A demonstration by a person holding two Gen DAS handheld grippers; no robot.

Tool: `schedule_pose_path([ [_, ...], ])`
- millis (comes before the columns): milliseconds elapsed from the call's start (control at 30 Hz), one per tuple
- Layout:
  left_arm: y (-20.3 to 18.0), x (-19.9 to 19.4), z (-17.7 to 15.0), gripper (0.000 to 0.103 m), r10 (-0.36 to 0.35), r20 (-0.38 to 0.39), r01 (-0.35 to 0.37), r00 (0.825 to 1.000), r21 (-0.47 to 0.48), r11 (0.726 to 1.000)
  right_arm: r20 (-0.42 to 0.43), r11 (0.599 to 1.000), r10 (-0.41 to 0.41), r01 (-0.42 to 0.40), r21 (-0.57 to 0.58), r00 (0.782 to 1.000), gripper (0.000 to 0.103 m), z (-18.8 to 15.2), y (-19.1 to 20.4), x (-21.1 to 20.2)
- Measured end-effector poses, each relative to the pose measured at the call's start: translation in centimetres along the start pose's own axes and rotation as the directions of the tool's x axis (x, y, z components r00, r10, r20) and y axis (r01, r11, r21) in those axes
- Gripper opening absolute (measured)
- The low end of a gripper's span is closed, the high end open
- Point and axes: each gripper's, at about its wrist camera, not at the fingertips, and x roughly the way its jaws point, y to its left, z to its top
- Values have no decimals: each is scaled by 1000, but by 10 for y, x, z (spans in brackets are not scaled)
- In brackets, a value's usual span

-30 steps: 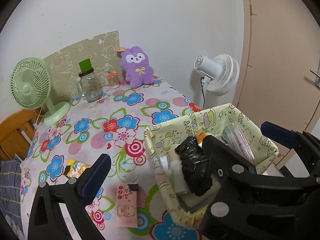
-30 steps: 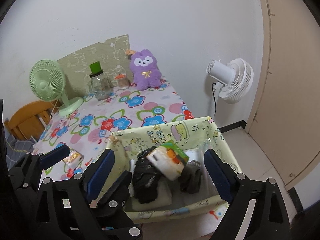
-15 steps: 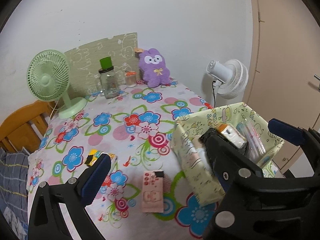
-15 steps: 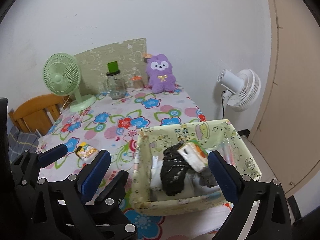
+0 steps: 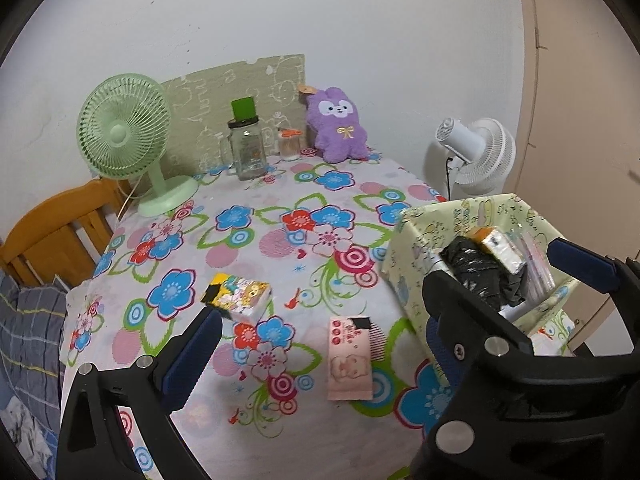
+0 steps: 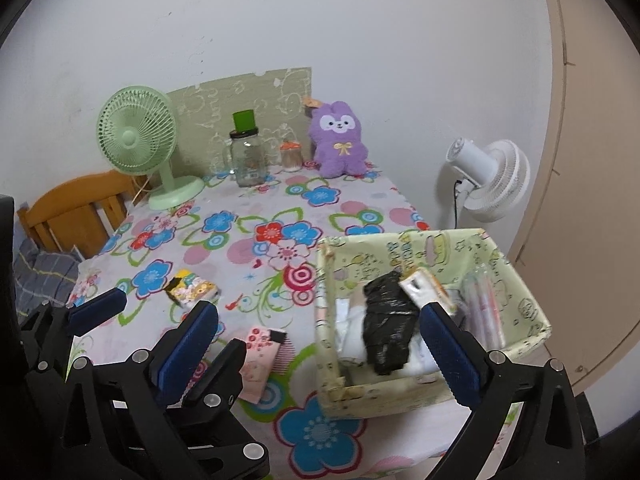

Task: Organize soft objects
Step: 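Withdraw both open tools from the box back over the table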

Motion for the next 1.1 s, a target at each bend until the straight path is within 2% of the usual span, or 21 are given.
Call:
schedule_pose_path([
  [333,24,11,-18,102,20,-34,-21,999,-21,1000,-23,1000,13,-14,-20,1000,102,-14,27,16],
  [667,45,18,-35,102,25,-24,-26,999,-51,998,-16,998,-2,1,-60,1000,102,-26,51,27],
  [967,66,25,-49,102,61,-61,-65,996,-78,995,-48,997,26,-29,-73,999,102,-34,71,40],
  [1100,72,36,-55,102,61,-102,-71,993,-91,993,-82,996,39,-45,-76,996,97,-39,77,51],
])
